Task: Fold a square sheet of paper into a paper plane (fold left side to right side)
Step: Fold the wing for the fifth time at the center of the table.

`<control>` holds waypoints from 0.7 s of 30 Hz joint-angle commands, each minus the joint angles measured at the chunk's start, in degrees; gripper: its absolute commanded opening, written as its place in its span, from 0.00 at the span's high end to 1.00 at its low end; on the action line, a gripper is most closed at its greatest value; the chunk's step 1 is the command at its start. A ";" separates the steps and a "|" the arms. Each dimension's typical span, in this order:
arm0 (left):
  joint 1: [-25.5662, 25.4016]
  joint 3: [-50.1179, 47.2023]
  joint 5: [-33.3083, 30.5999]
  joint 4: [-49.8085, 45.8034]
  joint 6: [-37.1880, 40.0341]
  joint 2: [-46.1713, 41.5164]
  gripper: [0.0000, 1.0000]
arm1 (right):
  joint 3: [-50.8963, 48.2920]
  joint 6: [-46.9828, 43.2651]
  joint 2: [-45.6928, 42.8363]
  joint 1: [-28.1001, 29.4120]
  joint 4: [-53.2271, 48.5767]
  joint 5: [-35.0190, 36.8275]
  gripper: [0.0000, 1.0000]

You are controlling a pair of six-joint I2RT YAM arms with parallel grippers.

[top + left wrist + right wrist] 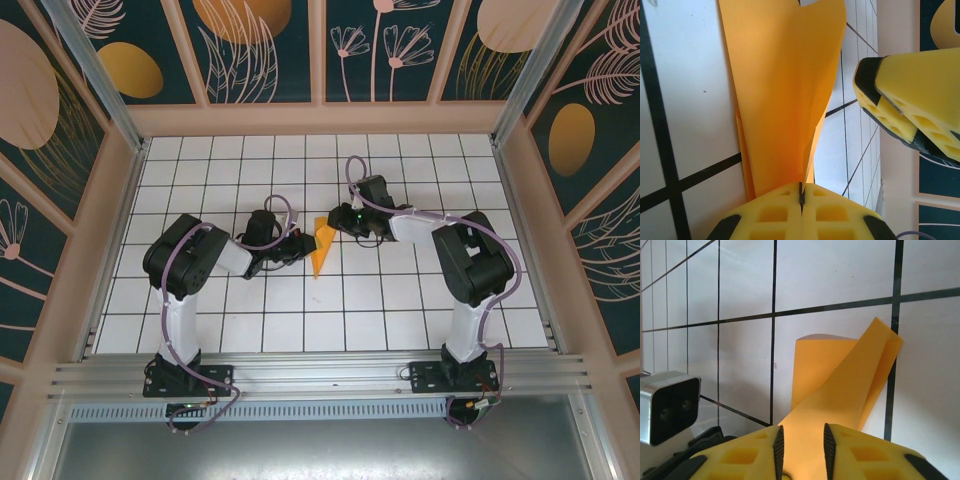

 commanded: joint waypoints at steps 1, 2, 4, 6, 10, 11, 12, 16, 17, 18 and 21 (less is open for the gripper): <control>0.53 0.58 0.18 0.59 0.08 1.97 0.99 | 1.46 0.40 1.43 0.32 2.52 -3.14 0.76; 0.55 0.62 0.14 0.51 0.13 2.11 0.99 | 2.21 0.46 2.07 0.54 2.46 -3.21 0.76; 0.63 0.58 0.09 0.30 0.04 2.27 0.99 | 3.27 0.44 3.21 0.91 1.96 -3.07 0.77; 0.63 0.71 0.01 -0.07 0.01 2.47 0.99 | 4.04 0.42 4.20 1.04 1.25 -2.80 0.77; 0.72 0.85 -0.22 -0.60 -0.05 3.01 1.00 | 4.71 0.50 5.75 1.13 0.77 -2.78 0.78; 0.72 0.93 -0.12 -0.68 -0.05 3.13 1.00 | 4.78 0.48 6.07 1.13 0.74 -2.73 0.78; 0.73 1.02 -0.09 -0.77 -0.13 3.21 1.00 | 4.82 0.50 6.34 1.13 0.51 -2.43 0.78; 0.83 1.01 -0.14 -0.99 -0.14 3.51 1.00 | 5.35 0.33 7.13 1.13 -0.36 -0.87 0.78; 0.90 1.18 -0.15 -0.99 -0.19 3.64 1.00 | 5.58 0.24 7.36 1.14 -0.57 -0.54 0.78; 0.89 1.13 -0.06 -0.99 -0.14 3.72 1.00 | 5.80 0.24 7.69 1.12 -1.00 -0.20 0.78; 0.92 1.13 0.07 -1.08 -0.23 3.92 1.00 | 6.57 0.24 8.60 1.13 -2.68 0.90 0.79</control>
